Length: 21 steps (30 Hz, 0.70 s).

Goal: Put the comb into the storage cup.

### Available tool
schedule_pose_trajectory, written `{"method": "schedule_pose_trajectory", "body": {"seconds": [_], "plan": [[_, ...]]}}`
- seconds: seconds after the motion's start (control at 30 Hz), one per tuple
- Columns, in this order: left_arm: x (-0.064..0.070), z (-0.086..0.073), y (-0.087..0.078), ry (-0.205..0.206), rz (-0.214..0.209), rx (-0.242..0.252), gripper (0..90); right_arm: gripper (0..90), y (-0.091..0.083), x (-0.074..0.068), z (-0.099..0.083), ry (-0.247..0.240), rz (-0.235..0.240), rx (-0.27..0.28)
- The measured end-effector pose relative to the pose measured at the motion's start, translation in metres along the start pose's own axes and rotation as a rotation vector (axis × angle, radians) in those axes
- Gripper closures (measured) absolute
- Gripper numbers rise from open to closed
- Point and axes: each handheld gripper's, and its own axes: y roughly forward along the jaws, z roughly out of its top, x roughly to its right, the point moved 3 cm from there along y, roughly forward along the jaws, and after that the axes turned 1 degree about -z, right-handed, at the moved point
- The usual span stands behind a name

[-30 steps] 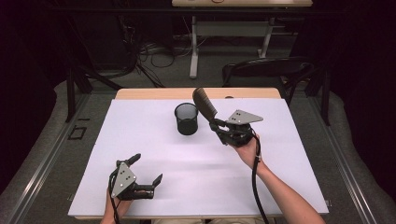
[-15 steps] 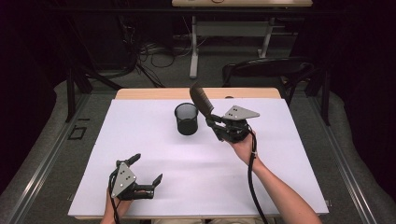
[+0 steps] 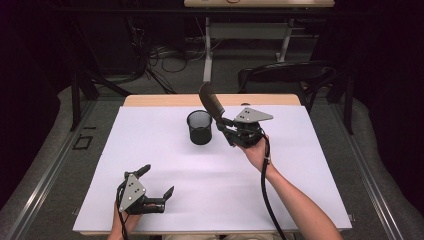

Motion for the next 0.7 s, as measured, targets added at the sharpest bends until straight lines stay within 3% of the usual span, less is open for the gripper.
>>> {"method": "schedule_pose_trajectory", "body": {"seconds": [0.7], "plan": [[0.000, 0.000, 0.000, -0.004, 0.005, 0.005, 0.2, 72.7, 0.014, 0.002, 0.018, 0.012, 0.006, 0.017]]}}
